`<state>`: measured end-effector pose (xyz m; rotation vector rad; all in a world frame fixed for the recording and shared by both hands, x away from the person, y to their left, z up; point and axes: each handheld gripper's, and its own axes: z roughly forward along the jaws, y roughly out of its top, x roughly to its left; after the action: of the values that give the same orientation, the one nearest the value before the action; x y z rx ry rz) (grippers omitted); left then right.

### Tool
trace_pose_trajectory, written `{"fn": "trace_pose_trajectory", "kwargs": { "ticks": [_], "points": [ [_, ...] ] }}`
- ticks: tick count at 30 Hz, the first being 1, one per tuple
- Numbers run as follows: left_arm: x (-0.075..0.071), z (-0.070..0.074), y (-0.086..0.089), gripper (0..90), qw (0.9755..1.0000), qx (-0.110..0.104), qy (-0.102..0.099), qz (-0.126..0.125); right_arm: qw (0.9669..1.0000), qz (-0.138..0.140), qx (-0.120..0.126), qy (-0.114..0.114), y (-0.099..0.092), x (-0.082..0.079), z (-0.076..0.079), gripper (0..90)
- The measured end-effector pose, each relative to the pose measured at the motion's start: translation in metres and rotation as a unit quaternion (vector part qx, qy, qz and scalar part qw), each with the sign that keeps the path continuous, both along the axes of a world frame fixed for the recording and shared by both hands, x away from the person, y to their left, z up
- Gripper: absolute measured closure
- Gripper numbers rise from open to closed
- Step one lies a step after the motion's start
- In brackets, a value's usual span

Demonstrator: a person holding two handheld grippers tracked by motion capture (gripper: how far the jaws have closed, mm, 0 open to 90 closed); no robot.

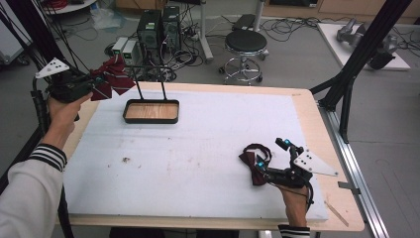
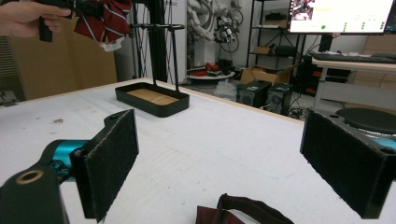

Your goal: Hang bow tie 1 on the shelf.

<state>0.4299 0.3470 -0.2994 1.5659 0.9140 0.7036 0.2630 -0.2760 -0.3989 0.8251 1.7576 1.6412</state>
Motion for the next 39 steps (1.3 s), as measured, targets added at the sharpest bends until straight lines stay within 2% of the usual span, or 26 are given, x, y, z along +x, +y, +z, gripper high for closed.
{"fn": "trace_pose_trajectory", "kwargs": {
  "ticks": [5, 13, 15, 19, 22, 25, 29, 33, 39],
  "points": [
    [0.001, 0.0, 0.004, 79.5, 0.9999, -0.002, 0.001, 0.011, 1.0, 0.002, 0.003, 0.004, 0.001, -0.001, 0.0, 10.7],
    [0.011, -0.002, 0.005, 79.5, 0.9993, -0.005, 0.007, 0.037, 1.0, 0.002, -0.001, 0.003, 0.001, 0.0, 0.0, 10.7],
    [0.013, -0.004, 0.006, 79.5, 0.9989, -0.009, 0.009, 0.045, 1.0, 0.002, 0.0, 0.004, 0.001, 0.0, 0.0, 10.7],
    [0.014, -0.009, 0.009, 79.5, 0.9979, -0.004, 0.019, 0.062, 1.0, 0.0, -0.001, 0.005, 0.001, 0.0, 0.0, 10.7],
    [0.013, -0.012, 0.014, 79.5, 0.9967, -0.01, 0.024, 0.077, 1.0, 0.0, -0.002, 0.006, 0.002, 0.0, -0.001, 10.7],
    [0.013, -0.014, 0.017, 79.5, 0.9963, -0.01, 0.027, 0.081, 1.0, 0.002, -0.004, 0.006, 0.003, 0.001, -0.001, 10.7],
    [0.012, -0.015, 0.019, 79.5, 0.9958, -0.008, 0.03, 0.086, 1.0, 0.002, -0.004, 0.004, 0.003, 0.001, -0.001, 10.7],
    [0.013, -0.017, 0.018, 79.4, 0.9948, 0.003, 0.04, 0.093, 1.0, 0.002, -0.001, 0.007, 0.003, 0.0, -0.001, 10.7],
    [0.015, -0.027, 0.018, 79.3, 0.993, 0.011, 0.056, 0.104, 1.0, 0.002, -0.002, 0.008, 0.003, 0.0, -0.001, 10.7]
  ]
}}
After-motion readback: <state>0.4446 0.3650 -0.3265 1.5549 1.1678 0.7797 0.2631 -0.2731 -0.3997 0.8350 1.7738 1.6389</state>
